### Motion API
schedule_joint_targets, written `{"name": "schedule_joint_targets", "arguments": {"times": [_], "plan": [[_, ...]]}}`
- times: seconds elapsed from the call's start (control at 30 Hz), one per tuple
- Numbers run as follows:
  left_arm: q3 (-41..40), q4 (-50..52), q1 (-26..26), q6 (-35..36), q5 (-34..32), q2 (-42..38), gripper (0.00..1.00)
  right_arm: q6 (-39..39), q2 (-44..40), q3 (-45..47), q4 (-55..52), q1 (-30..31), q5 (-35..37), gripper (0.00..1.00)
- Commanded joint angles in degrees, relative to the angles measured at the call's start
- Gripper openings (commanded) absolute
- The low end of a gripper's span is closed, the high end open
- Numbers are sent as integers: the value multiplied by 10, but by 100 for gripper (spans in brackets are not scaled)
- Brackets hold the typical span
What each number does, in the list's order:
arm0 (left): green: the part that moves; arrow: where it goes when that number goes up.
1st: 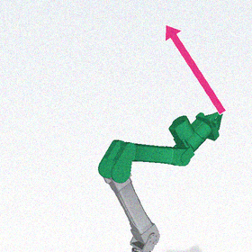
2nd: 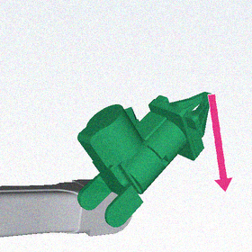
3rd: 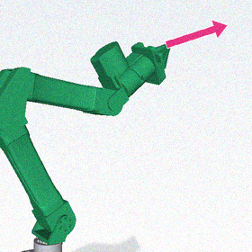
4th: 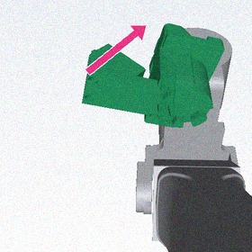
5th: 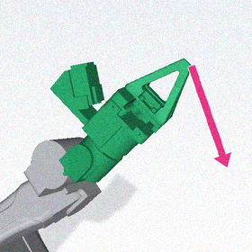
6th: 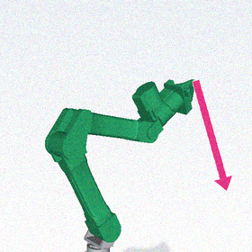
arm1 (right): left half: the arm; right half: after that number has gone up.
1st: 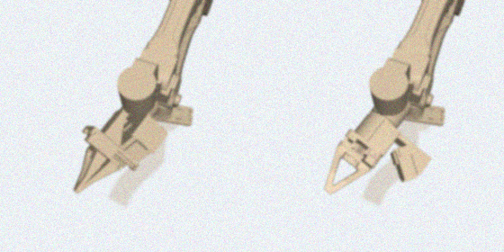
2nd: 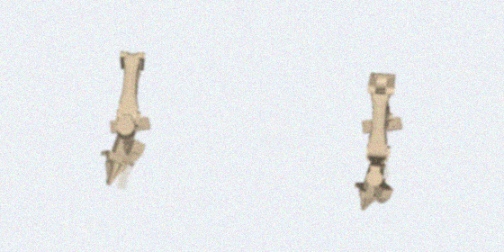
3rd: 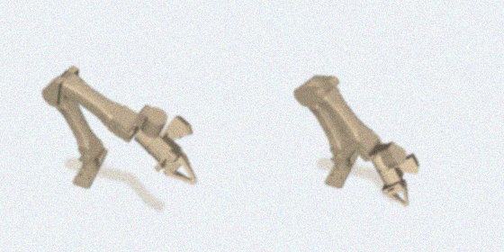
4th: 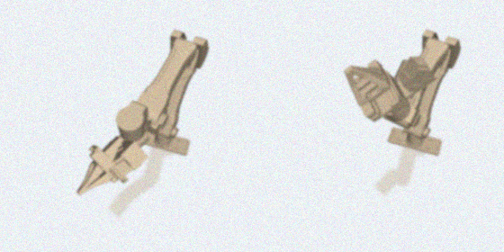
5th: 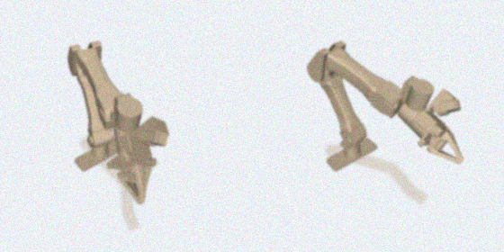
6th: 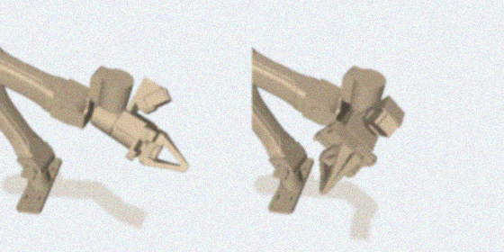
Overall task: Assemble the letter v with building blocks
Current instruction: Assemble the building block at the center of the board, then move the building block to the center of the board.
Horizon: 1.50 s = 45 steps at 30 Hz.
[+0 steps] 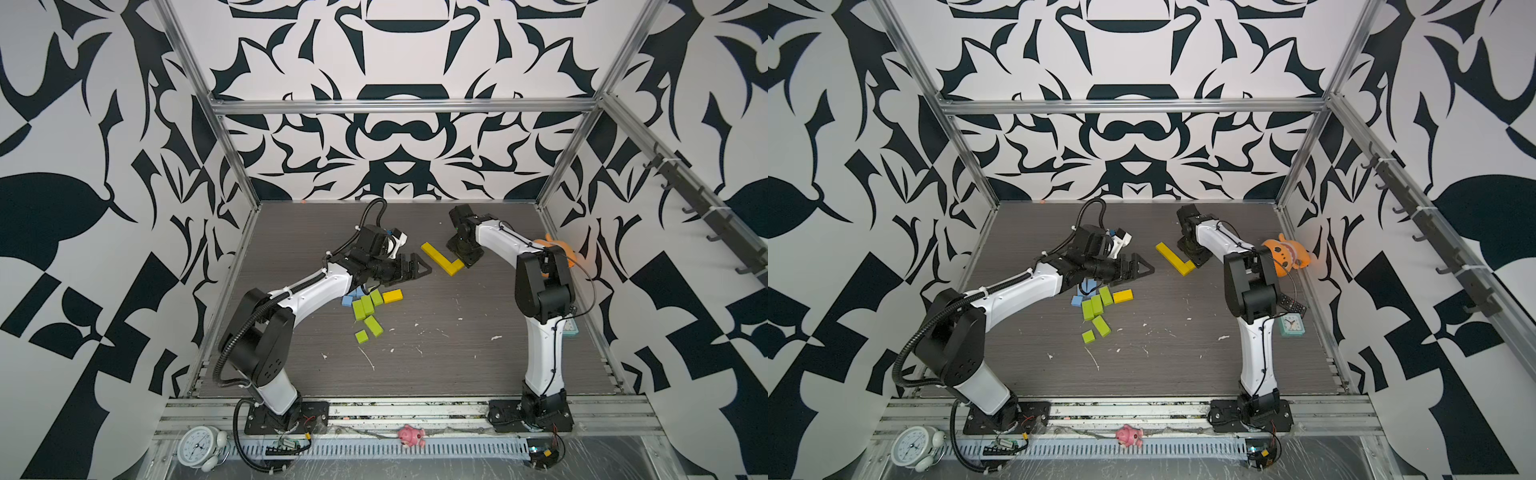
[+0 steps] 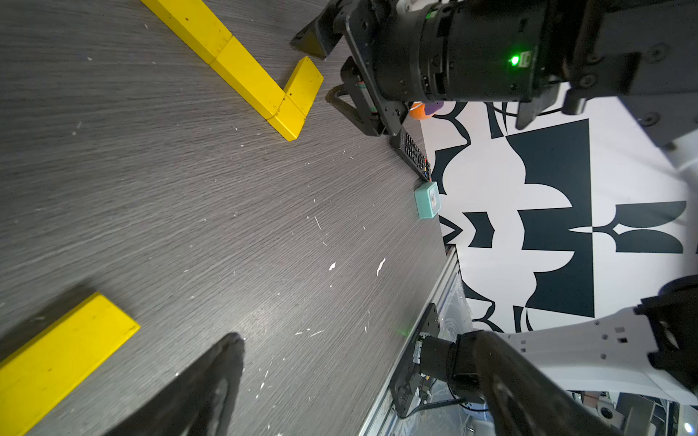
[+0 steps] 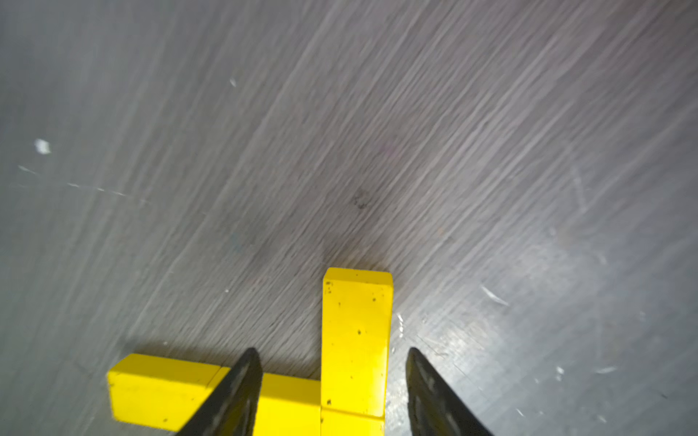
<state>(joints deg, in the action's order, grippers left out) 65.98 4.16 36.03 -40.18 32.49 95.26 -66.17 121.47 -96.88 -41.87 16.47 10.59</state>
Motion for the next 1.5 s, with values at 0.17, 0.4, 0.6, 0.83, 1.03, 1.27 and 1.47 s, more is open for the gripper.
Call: {"name": "schedule_joint_targets", "arguments": {"times": [0.17,0.4,0.6,0.83,1.03,1.27,1.47], "plan": [[33,95,0,58,-42,5,100,121,-107,-12,-35,-8,69,100],[151,379,-9,198,-197,63,99,269,-239,115,31,-49,-43,100],[205,469,-5,259,-263,147,94,352,-310,203,28,-64,-127,99],[218,481,28,300,-316,192,91,401,-362,276,19,-63,-123,100],[249,495,55,309,-381,233,89,427,-371,305,15,-64,-112,100],[282,486,65,339,-426,255,87,430,-400,351,49,-63,-132,99],[288,485,64,359,-436,284,77,431,-419,364,48,-64,-137,100]]}}
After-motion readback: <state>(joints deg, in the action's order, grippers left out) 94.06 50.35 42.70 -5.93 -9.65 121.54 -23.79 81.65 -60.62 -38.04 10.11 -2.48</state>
